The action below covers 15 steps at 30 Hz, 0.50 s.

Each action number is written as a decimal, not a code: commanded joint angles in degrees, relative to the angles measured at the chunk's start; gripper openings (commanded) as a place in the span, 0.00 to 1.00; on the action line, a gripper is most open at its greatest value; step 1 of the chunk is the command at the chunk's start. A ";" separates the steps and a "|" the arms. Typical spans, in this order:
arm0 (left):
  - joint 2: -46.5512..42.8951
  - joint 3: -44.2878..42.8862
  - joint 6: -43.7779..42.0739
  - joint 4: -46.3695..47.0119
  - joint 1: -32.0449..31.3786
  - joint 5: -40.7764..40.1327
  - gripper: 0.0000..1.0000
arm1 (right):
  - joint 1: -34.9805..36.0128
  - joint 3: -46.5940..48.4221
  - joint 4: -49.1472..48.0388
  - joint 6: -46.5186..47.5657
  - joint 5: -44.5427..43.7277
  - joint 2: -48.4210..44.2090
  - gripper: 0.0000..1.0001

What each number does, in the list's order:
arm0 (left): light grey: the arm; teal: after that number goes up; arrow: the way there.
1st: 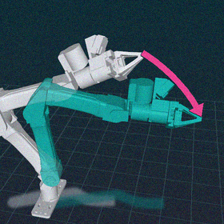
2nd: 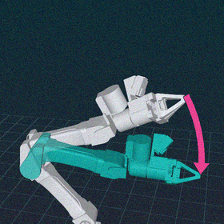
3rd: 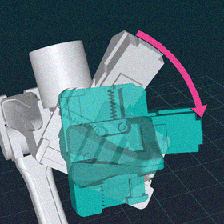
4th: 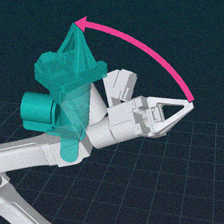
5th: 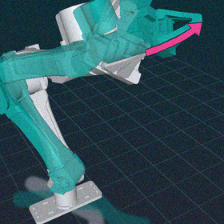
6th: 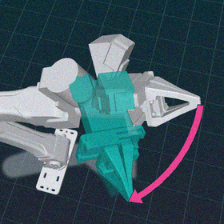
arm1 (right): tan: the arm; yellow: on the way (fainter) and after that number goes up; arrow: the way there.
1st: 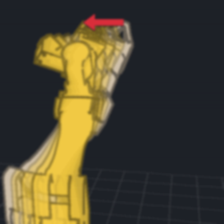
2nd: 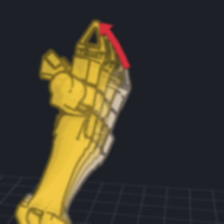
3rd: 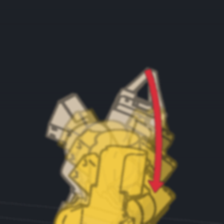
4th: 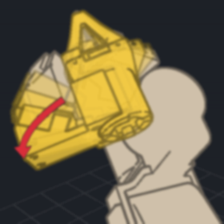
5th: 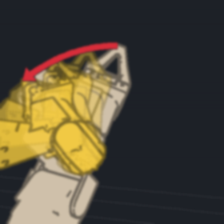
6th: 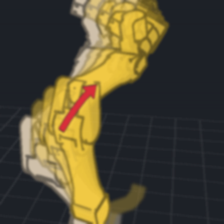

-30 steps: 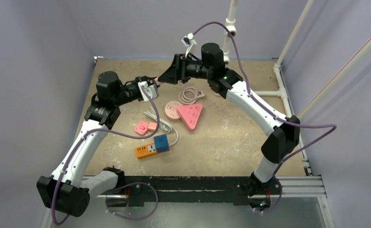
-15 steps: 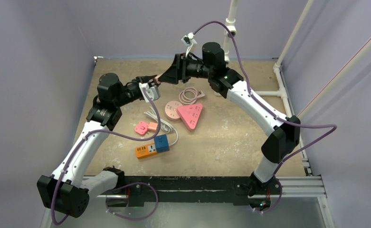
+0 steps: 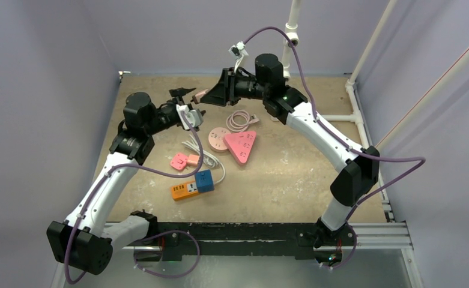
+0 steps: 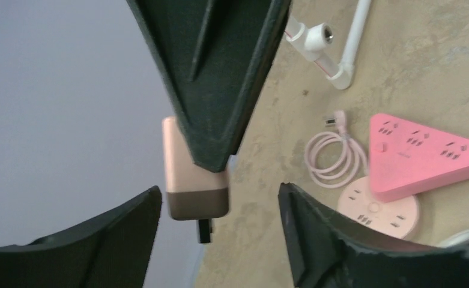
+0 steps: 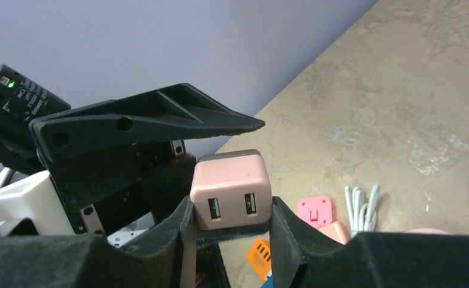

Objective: Insert the plug

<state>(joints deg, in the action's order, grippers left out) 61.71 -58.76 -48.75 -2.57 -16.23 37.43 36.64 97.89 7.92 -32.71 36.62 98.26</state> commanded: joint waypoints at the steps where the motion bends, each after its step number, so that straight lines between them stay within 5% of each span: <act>1: 1.51 -2.41 6.01 -4.50 -0.47 0.35 0.87 | 0.12 3.84 0.77 1.48 -6.52 -1.77 0.00; 6: 4.13 -4.40 18.30 -9.12 -0.19 -4.16 0.98 | 0.13 11.75 12.63 11.27 -24.92 2.94 0.00; 15: 9.96 -6.91 30.91 -14.17 7.58 -1.10 0.99 | 1.89 5.48 12.78 18.62 -43.84 4.45 0.00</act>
<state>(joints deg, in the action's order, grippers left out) 68.45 -61.69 -24.93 -13.13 -12.53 34.37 36.99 106.28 19.77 -19.94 4.93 102.06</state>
